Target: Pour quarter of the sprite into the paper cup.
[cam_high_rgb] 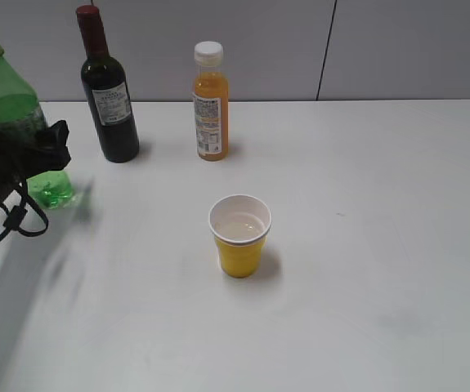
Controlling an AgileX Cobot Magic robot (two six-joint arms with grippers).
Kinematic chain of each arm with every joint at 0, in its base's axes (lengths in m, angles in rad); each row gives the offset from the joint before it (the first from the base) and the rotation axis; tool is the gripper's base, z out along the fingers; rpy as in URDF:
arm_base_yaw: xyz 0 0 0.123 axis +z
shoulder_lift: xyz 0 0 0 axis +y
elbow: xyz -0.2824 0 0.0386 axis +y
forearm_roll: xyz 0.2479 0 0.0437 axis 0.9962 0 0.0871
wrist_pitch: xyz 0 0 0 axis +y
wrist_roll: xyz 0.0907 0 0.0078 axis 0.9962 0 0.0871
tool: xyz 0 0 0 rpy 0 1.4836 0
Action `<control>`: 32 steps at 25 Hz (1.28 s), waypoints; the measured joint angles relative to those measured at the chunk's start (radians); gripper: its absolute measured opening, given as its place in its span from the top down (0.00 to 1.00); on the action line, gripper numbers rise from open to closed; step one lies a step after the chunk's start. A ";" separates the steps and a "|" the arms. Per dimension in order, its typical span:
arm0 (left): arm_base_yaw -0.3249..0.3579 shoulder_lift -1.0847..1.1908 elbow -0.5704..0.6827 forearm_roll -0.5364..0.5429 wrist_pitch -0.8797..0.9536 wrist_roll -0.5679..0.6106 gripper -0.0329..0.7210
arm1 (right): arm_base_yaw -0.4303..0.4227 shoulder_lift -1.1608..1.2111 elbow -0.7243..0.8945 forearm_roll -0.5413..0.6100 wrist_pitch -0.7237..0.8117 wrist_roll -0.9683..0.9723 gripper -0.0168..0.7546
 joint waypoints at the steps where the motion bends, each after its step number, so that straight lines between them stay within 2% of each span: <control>1: 0.000 -0.009 0.002 -0.002 0.000 0.009 0.05 | 0.000 0.000 0.000 0.000 0.000 0.000 0.21; 13: 0.000 -0.286 0.260 -0.009 0.000 0.046 0.06 | 0.000 0.000 0.000 0.000 0.000 0.000 0.21; 17: 0.000 -0.419 0.330 -0.009 0.035 0.095 0.09 | 0.000 0.000 0.000 0.000 0.000 0.000 0.21; 25: 0.000 -0.726 0.329 -0.047 0.517 0.249 0.13 | 0.000 0.000 0.000 0.000 0.000 0.000 0.21; 28: 0.001 -0.814 0.272 -0.110 0.758 0.348 0.15 | 0.000 0.000 0.000 0.000 0.000 0.000 0.21; 32: 0.036 -0.890 0.163 -0.131 1.101 0.391 0.17 | 0.000 0.000 0.000 0.000 0.000 0.000 0.21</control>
